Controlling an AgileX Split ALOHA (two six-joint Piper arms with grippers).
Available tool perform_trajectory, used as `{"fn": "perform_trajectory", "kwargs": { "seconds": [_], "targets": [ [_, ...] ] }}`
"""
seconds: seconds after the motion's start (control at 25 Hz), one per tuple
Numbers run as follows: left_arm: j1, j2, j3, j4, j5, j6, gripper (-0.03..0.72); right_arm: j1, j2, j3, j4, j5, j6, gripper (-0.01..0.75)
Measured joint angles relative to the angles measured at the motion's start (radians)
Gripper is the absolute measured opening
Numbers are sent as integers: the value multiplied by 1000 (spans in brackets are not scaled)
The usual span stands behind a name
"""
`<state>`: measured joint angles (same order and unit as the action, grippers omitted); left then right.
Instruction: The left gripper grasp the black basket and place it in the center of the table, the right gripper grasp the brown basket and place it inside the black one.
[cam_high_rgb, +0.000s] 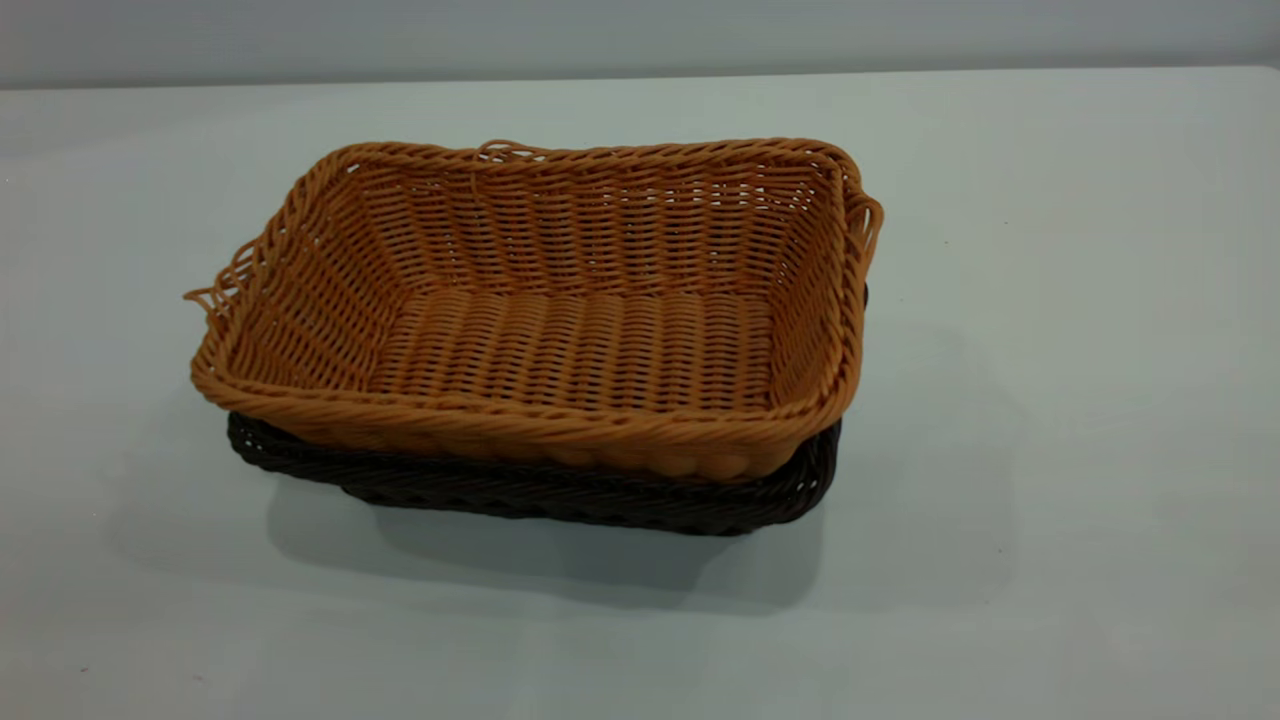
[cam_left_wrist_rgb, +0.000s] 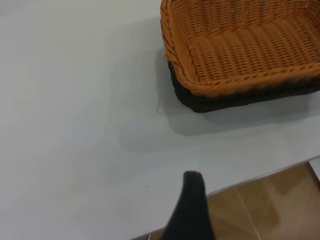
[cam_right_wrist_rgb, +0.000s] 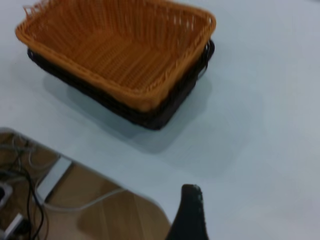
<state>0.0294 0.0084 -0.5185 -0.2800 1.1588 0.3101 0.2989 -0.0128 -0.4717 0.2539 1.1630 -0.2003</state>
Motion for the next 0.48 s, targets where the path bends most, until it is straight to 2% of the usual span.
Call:
{"fn": "perform_trajectory", "kwargs": {
  "seconds": [0.16,0.48],
  "targets": [
    [0,-26,24,21,-8,-25,583,0,-3,0,6,-2,-13,565],
    [0,-26,28,154,-23,-187,583,0,-3,0,15,-2,-18,565]
  ]
}}
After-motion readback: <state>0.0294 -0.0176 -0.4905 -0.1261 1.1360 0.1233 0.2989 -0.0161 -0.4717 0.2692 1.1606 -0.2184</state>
